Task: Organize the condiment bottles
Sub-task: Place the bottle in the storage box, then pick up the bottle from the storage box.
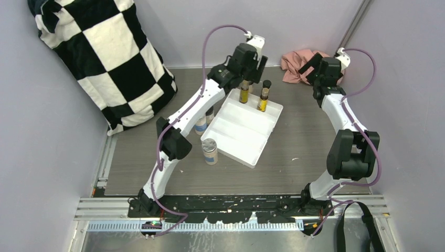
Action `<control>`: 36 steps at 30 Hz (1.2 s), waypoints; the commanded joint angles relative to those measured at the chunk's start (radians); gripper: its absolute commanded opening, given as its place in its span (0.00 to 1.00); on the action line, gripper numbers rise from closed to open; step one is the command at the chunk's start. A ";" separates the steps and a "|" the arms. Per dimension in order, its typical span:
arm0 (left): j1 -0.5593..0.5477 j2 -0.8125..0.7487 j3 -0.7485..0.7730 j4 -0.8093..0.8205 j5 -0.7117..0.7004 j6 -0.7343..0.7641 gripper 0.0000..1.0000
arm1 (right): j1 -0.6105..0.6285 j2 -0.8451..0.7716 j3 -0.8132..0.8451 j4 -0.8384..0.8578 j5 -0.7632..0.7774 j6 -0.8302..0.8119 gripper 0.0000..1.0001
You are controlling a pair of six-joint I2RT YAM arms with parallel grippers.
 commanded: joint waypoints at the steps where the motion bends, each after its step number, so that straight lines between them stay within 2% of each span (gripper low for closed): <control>1: 0.085 -0.027 0.022 0.025 0.054 -0.039 0.71 | 0.023 -0.036 0.058 -0.032 -0.007 -0.021 1.00; 11: 0.148 0.114 0.083 0.099 0.222 0.004 0.77 | 0.054 -0.027 0.075 -0.029 0.009 -0.034 1.00; 20: 0.182 0.158 0.097 0.159 0.370 -0.034 0.86 | 0.064 -0.006 0.076 -0.019 0.012 -0.042 1.00; 30: 0.185 0.189 0.107 0.189 0.401 -0.033 0.99 | 0.074 0.003 0.067 -0.004 0.022 -0.045 1.00; 34: 0.184 0.198 0.112 0.196 0.399 -0.036 0.99 | 0.078 0.003 0.064 0.002 0.027 -0.051 1.00; 36: 0.185 0.194 0.103 0.202 0.354 -0.040 0.97 | 0.079 0.005 0.063 0.004 0.027 -0.052 1.00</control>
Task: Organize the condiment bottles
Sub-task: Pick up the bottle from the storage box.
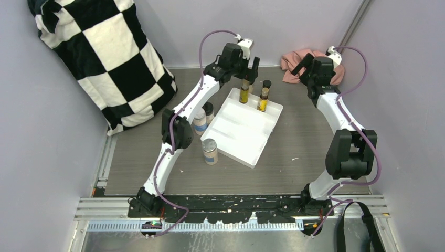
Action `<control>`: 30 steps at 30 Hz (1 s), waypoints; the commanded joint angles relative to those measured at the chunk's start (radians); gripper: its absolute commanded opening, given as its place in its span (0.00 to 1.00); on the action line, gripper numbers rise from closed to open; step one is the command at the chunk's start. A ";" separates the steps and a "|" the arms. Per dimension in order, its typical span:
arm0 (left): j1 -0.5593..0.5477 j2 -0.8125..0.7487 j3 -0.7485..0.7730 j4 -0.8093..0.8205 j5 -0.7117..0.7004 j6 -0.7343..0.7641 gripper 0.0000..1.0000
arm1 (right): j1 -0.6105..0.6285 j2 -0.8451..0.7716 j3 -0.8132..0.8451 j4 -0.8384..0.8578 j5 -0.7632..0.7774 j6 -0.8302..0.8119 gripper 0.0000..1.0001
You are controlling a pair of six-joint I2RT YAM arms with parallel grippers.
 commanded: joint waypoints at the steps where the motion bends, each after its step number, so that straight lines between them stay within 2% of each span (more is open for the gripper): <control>1: 0.004 -0.004 0.029 0.060 -0.043 -0.016 0.96 | 0.009 0.001 0.034 0.050 0.018 -0.020 1.00; 7: 0.035 -0.058 -0.044 0.099 -0.183 -0.097 0.79 | 0.011 0.012 0.033 0.055 0.022 -0.020 1.00; 13: 0.074 -0.113 -0.132 0.108 -0.335 -0.173 0.72 | 0.012 0.006 0.032 0.052 0.025 -0.022 1.00; 20: 0.105 -0.113 -0.175 0.096 -0.290 -0.238 0.69 | 0.019 -0.002 0.036 0.042 0.028 -0.029 1.00; 30: 0.116 -0.102 -0.175 0.083 -0.112 -0.235 0.69 | 0.022 -0.008 0.029 0.037 0.036 -0.033 1.00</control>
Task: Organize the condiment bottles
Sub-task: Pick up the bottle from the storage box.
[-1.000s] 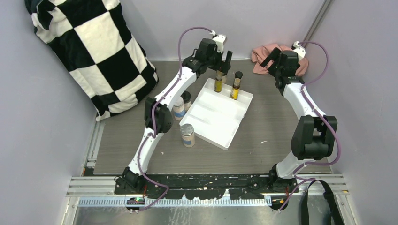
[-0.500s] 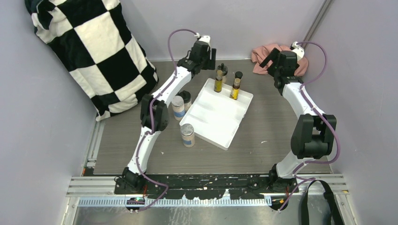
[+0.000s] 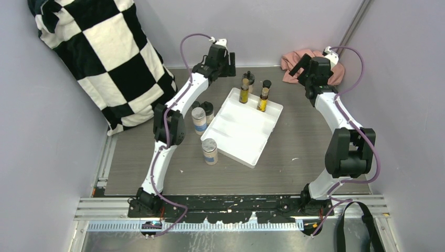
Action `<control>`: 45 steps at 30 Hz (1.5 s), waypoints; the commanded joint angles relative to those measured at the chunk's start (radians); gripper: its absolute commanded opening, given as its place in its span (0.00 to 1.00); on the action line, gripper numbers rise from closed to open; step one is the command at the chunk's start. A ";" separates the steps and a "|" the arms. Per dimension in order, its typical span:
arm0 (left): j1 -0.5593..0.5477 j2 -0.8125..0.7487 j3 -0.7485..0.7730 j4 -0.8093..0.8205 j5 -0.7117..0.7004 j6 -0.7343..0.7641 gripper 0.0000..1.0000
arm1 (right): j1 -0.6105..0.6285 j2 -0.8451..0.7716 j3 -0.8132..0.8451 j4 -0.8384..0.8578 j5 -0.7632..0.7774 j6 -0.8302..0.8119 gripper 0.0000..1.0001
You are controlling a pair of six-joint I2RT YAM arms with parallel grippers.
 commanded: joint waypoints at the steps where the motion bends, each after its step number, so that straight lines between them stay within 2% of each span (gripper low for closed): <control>1: -0.002 -0.061 0.006 0.019 0.096 -0.006 0.68 | 0.005 -0.024 0.029 0.028 0.020 -0.012 1.00; 12: -0.001 -0.107 -0.062 0.031 0.097 -0.005 0.66 | 0.008 -0.049 0.050 -0.007 0.011 -0.035 1.00; 19: 0.000 -0.188 -0.131 0.055 0.109 0.011 0.65 | 0.145 -0.062 0.155 -0.116 -0.041 -0.176 1.00; 24: 0.000 -0.232 -0.181 0.064 0.059 0.006 0.65 | 0.218 -0.045 0.258 -0.226 -0.082 -0.256 1.00; 38: 0.017 -0.284 -0.191 0.013 -0.065 -0.077 0.65 | 0.357 0.132 0.492 -0.499 -0.150 -0.368 0.99; 45: 0.034 -0.301 -0.225 0.021 -0.084 -0.115 0.65 | 0.391 0.214 0.525 -0.503 -0.159 -0.362 0.99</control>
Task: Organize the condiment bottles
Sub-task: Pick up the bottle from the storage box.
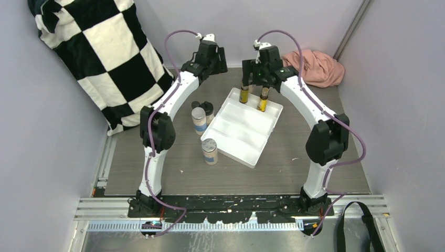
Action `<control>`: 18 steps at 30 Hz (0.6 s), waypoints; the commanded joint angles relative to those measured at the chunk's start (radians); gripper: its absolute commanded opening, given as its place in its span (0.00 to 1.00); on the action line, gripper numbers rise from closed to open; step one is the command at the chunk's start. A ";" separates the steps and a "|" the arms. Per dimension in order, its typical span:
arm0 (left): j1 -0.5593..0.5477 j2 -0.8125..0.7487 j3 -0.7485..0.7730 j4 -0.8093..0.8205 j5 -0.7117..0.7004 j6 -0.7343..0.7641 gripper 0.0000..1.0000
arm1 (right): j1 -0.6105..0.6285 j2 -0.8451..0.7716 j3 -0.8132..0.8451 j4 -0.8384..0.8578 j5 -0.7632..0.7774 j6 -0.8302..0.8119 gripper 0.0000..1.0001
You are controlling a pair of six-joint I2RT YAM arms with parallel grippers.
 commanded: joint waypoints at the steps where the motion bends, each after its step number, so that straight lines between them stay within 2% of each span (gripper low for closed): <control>1: 0.014 -0.078 -0.020 0.023 -0.033 -0.035 0.65 | 0.017 0.022 0.059 -0.021 -0.014 -0.016 0.99; 18: 0.038 -0.094 -0.098 0.089 -0.009 -0.072 0.65 | 0.052 0.189 0.199 -0.039 -0.003 -0.027 0.93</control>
